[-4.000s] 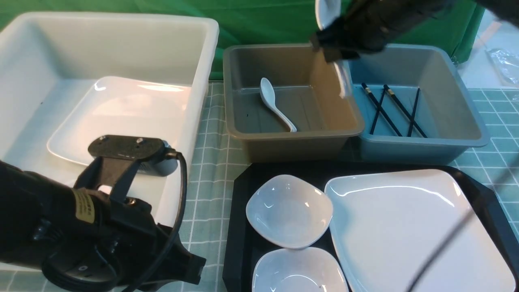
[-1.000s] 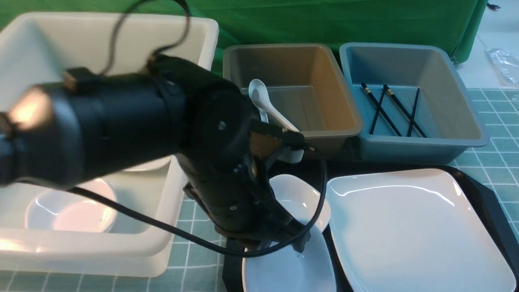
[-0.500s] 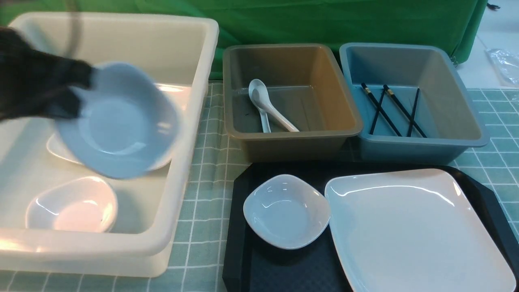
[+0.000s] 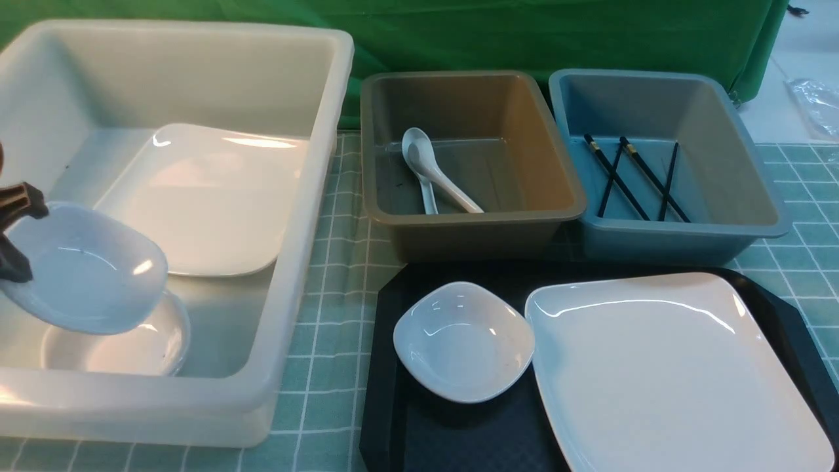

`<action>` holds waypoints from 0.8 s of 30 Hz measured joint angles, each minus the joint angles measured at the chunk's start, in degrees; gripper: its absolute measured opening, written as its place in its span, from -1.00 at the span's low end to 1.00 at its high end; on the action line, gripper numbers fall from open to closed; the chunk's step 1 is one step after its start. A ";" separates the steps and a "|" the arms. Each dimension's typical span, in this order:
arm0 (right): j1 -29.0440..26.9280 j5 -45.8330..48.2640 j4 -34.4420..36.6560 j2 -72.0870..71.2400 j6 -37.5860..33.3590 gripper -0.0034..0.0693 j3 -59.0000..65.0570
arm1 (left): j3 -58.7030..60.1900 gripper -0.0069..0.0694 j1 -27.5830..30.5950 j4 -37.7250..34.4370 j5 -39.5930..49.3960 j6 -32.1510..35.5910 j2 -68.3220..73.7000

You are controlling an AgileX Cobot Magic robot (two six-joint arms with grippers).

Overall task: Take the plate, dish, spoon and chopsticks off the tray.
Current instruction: Use the left arm to put the small plate into the large storage box on the left, then use the left arm to grab a small plate from the dinner plate

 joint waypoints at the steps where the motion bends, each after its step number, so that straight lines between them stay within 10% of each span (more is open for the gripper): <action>1: 0.00 0.00 0.00 0.00 0.00 -0.85 0.00 | 0.00 -0.76 0.00 -0.48 0.05 0.16 1.04; 8: 0.00 -0.18 0.00 0.00 0.00 -0.85 0.00 | 0.11 -0.61 0.00 0.66 0.71 -0.53 5.86; 24: 0.00 -0.18 0.00 0.00 0.00 -0.85 0.00 | -14.21 0.50 -0.58 3.82 17.18 -0.53 5.00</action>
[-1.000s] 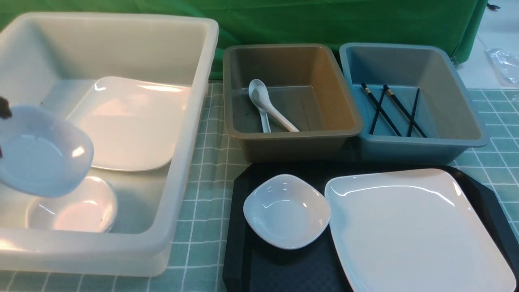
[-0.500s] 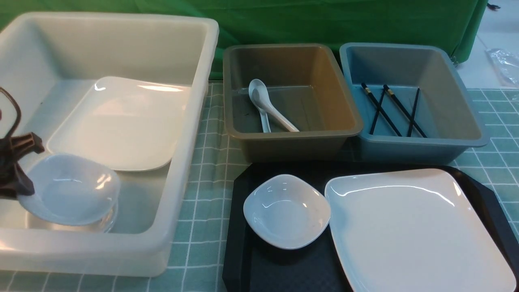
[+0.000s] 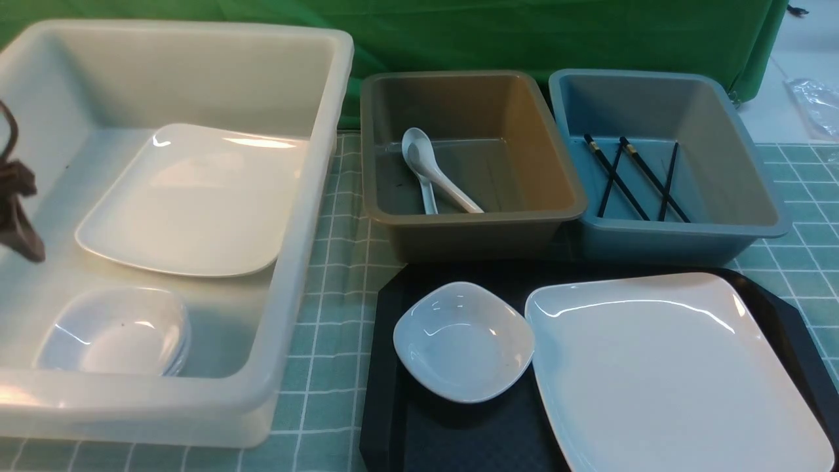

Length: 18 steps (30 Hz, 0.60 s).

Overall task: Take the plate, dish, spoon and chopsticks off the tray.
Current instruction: Use the left arm to grab a small plate from the dinner plate

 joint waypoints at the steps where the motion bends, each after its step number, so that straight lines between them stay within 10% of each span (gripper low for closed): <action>1: 0.00 0.00 0.00 0.00 0.00 -0.85 0.00 | -1.00 0.47 -1.65 -2.15 0.74 1.80 -0.94; 11: 0.00 -0.23 0.00 0.00 0.00 -0.85 0.00 | -1.80 -0.67 -38.00 -8.09 -9.06 1.26 -1.23; 18: 0.00 -0.23 0.00 0.00 0.00 -0.85 0.00 | -5.86 -0.70 -53.45 -0.07 -14.10 -3.37 9.43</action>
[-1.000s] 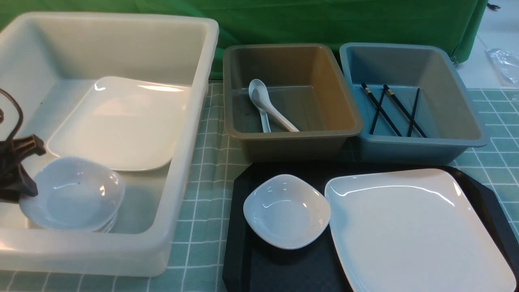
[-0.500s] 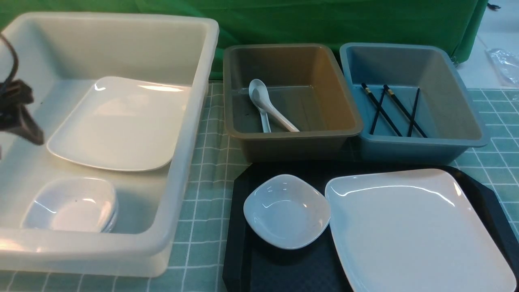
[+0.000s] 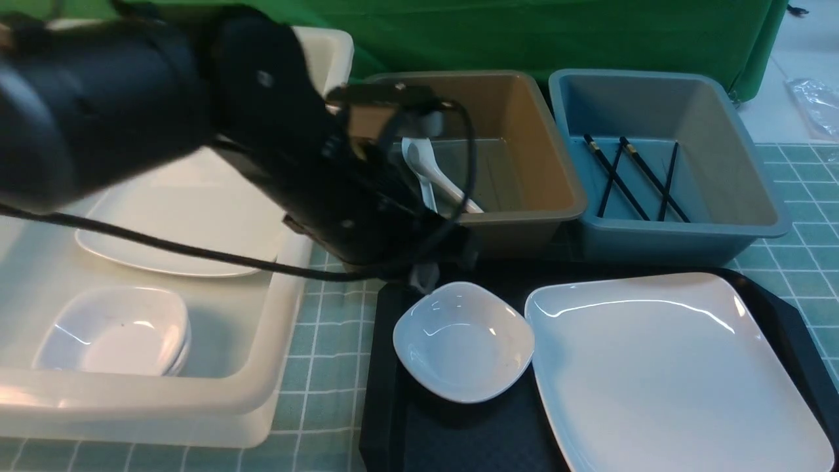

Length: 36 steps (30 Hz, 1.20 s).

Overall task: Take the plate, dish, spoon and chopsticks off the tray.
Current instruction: Use the left arm to grab a small plate from the dinner plate

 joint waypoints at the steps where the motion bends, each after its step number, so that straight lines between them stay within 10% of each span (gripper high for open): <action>1: 0.00 0.00 0.00 0.00 0.00 -0.85 0.00 | -0.90 -0.64 -0.93 2.15 -0.72 -0.39 1.72; 15: 0.00 -1.78 0.00 0.00 0.00 -0.85 3.37 | -5.31 0.54 -2.05 12.68 -10.66 -1.04 16.43; 36: 0.00 -5.15 0.00 0.00 0.00 -0.85 3.50 | -5.86 0.25 -2.05 16.04 -13.44 -1.11 23.79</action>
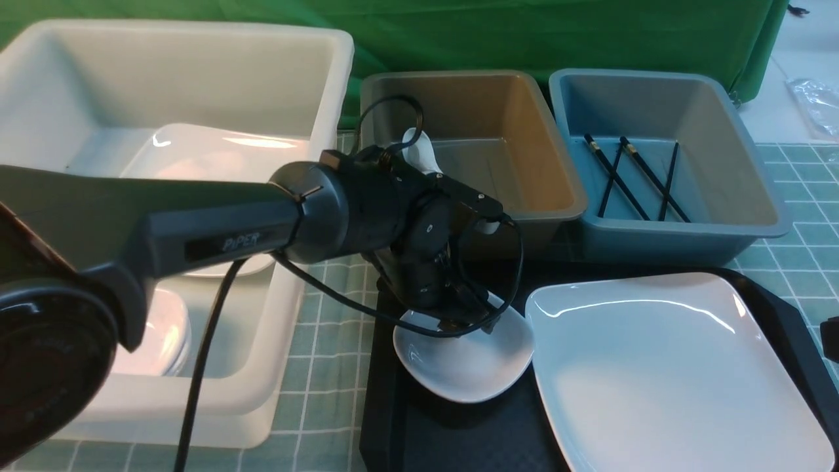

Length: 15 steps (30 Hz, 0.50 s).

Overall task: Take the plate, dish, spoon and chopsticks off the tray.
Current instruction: Use the left arm to grab a small plate from the dinner plate

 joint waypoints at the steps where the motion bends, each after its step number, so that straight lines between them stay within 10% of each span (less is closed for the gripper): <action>1: 0.00 0.00 0.00 0.00 0.00 -0.85 0.00 | -0.07 0.17 0.00 -0.09 0.28 -0.05 0.00; 5: 0.00 -0.05 0.00 0.00 0.00 -0.85 0.00 | -0.32 -0.30 0.06 -0.52 3.42 -0.90 -0.39; 15: 0.00 -0.06 0.00 0.00 0.00 -0.85 0.00 | -0.57 -0.49 0.01 -1.78 11.01 -3.02 -3.63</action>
